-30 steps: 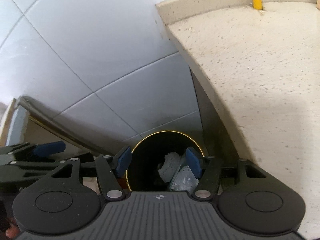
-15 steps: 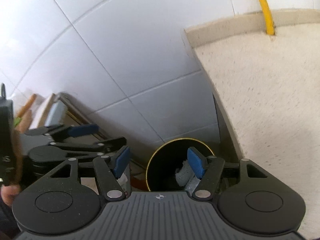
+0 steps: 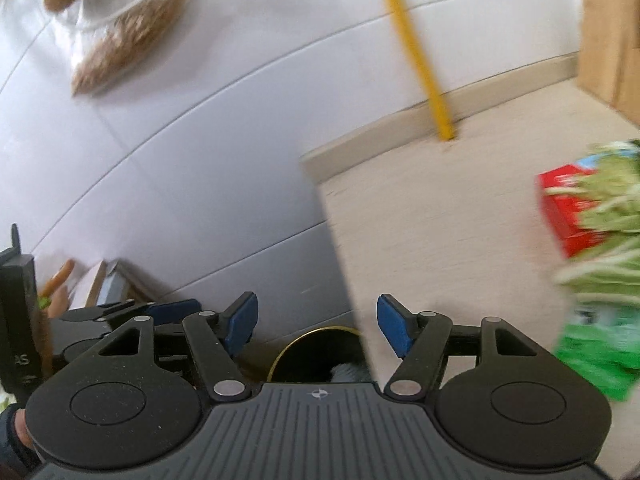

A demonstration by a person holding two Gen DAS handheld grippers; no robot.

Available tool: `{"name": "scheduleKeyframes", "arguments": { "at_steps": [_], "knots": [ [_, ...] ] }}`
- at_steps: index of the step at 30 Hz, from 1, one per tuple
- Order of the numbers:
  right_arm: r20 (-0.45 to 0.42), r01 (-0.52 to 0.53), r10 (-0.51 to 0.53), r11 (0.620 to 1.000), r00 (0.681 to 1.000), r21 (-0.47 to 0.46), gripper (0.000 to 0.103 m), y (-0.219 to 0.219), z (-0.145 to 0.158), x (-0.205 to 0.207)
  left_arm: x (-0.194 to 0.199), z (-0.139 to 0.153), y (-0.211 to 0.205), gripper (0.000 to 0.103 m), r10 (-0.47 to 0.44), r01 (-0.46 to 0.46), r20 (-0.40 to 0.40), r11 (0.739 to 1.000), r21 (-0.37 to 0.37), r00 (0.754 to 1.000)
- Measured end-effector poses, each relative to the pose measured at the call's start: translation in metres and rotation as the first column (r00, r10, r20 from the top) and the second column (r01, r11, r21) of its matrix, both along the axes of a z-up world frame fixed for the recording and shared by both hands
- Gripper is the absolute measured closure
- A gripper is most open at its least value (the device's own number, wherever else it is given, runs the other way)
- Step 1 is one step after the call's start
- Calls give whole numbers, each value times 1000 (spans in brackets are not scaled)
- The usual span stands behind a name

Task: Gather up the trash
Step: 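Move both open tools back up to the vegetables on the counter, then grasp the green leafy vegetable stalk with the right tool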

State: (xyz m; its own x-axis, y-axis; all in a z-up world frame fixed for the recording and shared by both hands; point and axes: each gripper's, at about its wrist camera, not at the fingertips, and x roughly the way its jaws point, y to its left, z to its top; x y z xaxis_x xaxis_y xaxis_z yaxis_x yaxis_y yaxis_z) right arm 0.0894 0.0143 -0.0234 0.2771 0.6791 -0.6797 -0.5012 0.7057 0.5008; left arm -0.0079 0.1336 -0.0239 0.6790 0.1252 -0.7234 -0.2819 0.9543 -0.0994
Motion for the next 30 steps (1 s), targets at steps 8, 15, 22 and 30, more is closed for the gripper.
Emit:
{"name": "scheduleKeyframes", "arguments": {
  "at_steps": [8,15,22,30],
  "knots": [
    [28,185,-185,982,982,-22,30,-69,3,6,27,10,-54,34,-163,163,-3,987,2,987],
    [31,319,-318,946,948,-51,30,-122,1,3,55,17,-100,34,-299,299,-1,954,13,954],
    [33,396,-395,915,918,-78,30,-156,-6,8,86,24,-135,34,-387,387,4,921,47,922],
    [57,455,-451,886,891,-96,29,-185,-6,55,117,24,-152,34,-399,399,3,917,24,917]
  ]
}}
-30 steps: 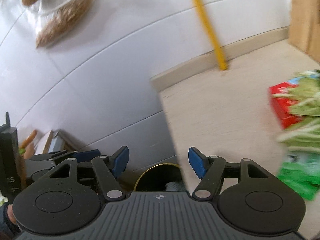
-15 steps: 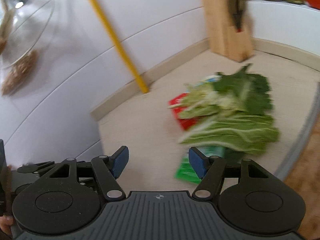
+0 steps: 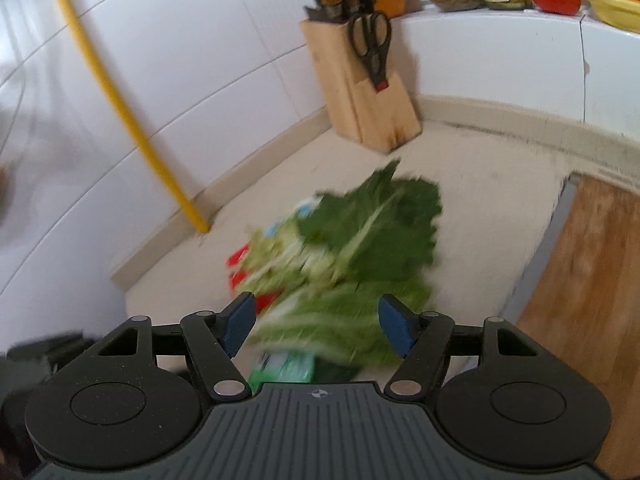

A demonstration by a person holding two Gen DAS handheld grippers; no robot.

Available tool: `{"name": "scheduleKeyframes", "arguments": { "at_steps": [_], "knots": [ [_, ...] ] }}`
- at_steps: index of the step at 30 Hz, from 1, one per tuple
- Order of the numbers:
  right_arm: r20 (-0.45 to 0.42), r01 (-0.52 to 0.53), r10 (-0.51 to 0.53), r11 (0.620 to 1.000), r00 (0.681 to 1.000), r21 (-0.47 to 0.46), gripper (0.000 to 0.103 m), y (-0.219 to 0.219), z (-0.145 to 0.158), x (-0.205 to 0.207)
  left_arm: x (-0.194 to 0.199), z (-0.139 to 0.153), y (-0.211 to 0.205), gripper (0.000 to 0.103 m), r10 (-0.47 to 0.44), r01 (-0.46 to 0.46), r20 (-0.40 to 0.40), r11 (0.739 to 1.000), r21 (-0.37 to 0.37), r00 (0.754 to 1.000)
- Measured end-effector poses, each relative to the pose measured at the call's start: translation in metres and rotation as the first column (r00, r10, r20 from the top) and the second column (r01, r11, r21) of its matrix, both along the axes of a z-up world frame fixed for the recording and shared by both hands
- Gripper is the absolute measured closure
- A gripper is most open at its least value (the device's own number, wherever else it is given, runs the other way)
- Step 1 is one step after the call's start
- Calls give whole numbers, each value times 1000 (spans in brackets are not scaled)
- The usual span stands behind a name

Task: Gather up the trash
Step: 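Grasp the green leafy vegetable stalk with the right tool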

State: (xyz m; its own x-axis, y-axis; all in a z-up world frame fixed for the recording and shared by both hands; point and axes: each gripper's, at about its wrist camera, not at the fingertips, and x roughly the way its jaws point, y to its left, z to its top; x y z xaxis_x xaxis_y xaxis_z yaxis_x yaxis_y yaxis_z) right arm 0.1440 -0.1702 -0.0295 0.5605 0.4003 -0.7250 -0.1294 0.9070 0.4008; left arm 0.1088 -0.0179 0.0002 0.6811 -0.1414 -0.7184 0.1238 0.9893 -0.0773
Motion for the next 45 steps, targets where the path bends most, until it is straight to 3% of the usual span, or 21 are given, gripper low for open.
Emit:
{"name": "scheduleKeyframes", "arguments": {
  "at_steps": [4,10,14,18,20,27,34,37,41,45],
  "knots": [
    [0,11,-11,1000,1000,-24,28,-2,-8,40,9,-6,-5,34,6,-6,-19,1000,-5,1000],
    [-96,19,-21,1000,995,-13,29,-2,-41,94,20,-7,-7,34,20,-21,-34,1000,-21,999],
    [-159,17,-7,998,987,62,56,-8,-57,111,26,-7,-10,34,12,-13,-41,1000,-23,999],
    [-183,29,-10,995,983,99,75,-14,-59,109,28,-6,-13,34,-4,4,-41,1000,-15,999],
    [-191,48,-20,988,981,144,80,-25,-56,104,29,-5,-14,34,-11,10,-41,1000,-21,999],
    [-155,92,-57,969,986,228,82,-63,-31,70,34,2,-21,34,-41,40,-21,999,-25,999],
    [-91,135,-118,971,989,200,82,-88,-10,42,54,11,-45,34,-142,140,50,989,43,989],
    [-64,135,-127,982,990,135,82,-88,-9,34,74,10,-66,34,-223,215,77,971,104,972],
    [-101,130,-120,987,988,94,82,-85,-26,33,96,4,-90,34,-308,289,95,942,173,947],
    [-131,140,-127,986,983,93,81,-85,-41,33,123,-9,-102,38,-348,331,47,921,207,936]
  ]
}}
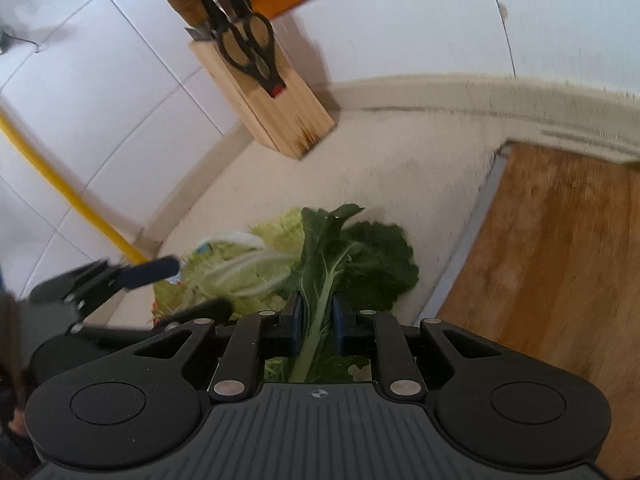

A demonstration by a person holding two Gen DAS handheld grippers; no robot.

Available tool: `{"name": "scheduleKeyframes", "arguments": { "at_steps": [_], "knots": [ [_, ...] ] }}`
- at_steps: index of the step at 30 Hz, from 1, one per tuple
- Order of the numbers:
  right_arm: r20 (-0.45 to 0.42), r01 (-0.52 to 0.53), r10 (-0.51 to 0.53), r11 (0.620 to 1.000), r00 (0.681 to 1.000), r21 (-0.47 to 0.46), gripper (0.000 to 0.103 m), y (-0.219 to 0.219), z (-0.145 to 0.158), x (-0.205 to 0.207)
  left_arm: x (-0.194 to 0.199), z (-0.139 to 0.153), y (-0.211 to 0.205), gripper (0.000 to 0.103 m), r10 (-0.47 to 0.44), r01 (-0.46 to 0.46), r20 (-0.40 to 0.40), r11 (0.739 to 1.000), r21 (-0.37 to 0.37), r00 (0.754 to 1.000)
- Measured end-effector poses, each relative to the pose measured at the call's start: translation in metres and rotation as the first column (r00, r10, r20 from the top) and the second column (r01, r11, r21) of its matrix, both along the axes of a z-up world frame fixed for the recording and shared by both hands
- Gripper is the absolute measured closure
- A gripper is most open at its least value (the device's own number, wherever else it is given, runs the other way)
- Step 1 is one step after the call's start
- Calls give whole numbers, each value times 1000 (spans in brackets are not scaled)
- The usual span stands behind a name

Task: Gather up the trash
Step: 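Grasp the green leafy vegetable stalk with the right tool, then grasp the cabbage leaves with the left tool while the right tool holds its greens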

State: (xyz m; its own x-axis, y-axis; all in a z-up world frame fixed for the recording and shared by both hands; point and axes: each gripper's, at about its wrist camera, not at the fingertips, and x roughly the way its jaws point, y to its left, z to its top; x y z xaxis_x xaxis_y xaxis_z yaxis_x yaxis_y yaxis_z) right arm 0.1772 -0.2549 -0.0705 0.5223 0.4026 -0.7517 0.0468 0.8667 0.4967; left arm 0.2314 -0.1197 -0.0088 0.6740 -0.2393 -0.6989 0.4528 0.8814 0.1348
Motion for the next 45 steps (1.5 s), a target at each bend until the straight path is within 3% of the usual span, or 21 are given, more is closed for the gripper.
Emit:
{"name": "scheduleKeyframes", "arguments": {
  "at_steps": [1,5,8,10,12,14,15,21,35,45],
  "knots": [
    [-3,3,-3,1000,1000,4,81,0,-2,-1,4,-3,-2,45,-7,7,-3,1000,11,1000],
    [-21,5,-5,1000,1000,-12,74,0,-11,0,13,-11,-7,49,-38,38,-7,998,57,999],
    [-37,2,-2,1000,999,-10,66,2,-19,2,14,-11,-10,59,-63,63,-5,994,84,998],
    [-46,-1,1,1000,999,-9,62,3,-22,4,17,-8,-10,80,-71,73,-25,995,72,997],
    [-43,-2,2,1000,999,-9,62,4,-24,6,18,-4,-7,96,-72,75,-50,996,46,996],
    [-36,2,-3,1000,999,-13,65,4,-24,8,16,1,-6,97,-55,58,-53,997,43,997],
    [-37,0,-1,1000,999,-10,73,4,-24,8,13,4,-5,97,-58,60,-52,997,38,997],
    [-21,0,1,1000,1000,30,81,1,-19,2,-3,18,7,98,-66,66,-76,998,3,995],
    [48,63,-72,982,996,177,82,-20,11,-16,-39,69,64,98,87,-95,-45,973,-212,995],
    [118,16,-40,980,992,200,82,-10,43,-22,-64,97,89,98,162,-147,30,946,-290,986]
  ]
}}
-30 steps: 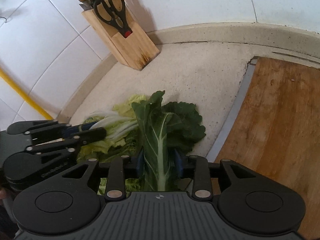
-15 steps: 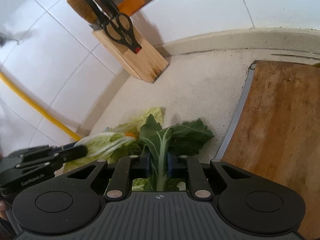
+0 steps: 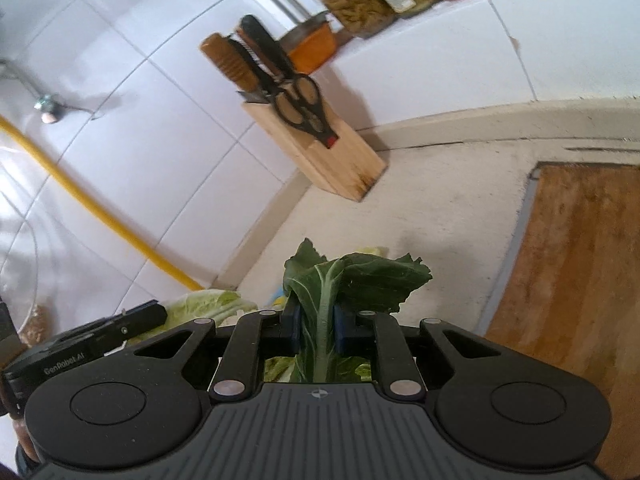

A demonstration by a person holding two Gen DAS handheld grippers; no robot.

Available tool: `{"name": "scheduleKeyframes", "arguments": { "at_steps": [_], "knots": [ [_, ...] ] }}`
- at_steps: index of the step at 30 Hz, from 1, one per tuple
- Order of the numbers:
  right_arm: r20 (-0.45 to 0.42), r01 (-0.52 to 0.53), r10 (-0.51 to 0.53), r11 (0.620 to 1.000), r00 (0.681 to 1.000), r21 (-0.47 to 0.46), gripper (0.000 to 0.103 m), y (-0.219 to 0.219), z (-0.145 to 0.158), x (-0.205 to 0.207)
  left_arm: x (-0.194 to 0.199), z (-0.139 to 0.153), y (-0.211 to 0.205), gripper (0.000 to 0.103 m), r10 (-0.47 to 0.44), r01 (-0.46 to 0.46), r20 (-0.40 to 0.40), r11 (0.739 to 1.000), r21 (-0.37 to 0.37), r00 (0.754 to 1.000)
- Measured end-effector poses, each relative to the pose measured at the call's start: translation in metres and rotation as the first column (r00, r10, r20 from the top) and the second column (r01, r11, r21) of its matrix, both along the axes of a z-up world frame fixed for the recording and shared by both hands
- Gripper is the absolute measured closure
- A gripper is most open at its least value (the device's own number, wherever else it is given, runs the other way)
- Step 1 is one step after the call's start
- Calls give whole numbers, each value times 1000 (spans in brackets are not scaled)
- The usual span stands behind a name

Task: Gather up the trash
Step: 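Grasp the cabbage leaves with the left tool while the right tool holds its greens, then carry the cabbage leaves and leafy greens down over the black trash bin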

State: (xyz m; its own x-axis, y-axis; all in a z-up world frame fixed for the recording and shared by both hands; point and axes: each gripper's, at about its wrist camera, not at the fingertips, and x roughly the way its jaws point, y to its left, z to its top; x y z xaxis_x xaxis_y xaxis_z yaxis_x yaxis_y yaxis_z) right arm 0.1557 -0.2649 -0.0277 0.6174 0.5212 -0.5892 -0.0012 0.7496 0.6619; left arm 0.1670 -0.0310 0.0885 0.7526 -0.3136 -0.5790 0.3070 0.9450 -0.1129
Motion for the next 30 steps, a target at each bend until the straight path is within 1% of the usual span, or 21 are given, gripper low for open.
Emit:
{"name": "scheduleKeyframes", "arguments": {
  "at_steps": [3,6,13,21,23,25,28,30],
  "knots": [
    [10,-20,20,1000,1000,-3,82,7,5,-1,-6,3,5,98,15,-15,11,1000,-20,1000],
    [18,-37,37,999,999,-1,82,13,10,-2,-14,5,7,98,27,-26,22,999,-23,999],
    [34,-94,94,996,995,-3,82,36,21,-5,-29,3,13,98,55,-53,23,997,-49,998],
    [47,-180,181,983,982,-22,82,69,33,-8,-52,2,31,98,106,-103,36,991,-80,994],
    [52,-187,189,982,981,-41,82,77,33,-8,-54,-5,33,98,119,-117,31,991,-63,992],
    [38,-186,188,982,981,-44,82,80,29,-8,-59,-16,32,98,121,-121,36,992,-23,992],
    [17,-199,200,979,980,-47,82,84,24,-11,-68,-38,32,98,47,-46,-10,999,29,999],
    [2,-213,213,976,977,-44,82,85,20,-14,-71,-55,30,95,-33,37,-48,996,87,998]
  ]
}}
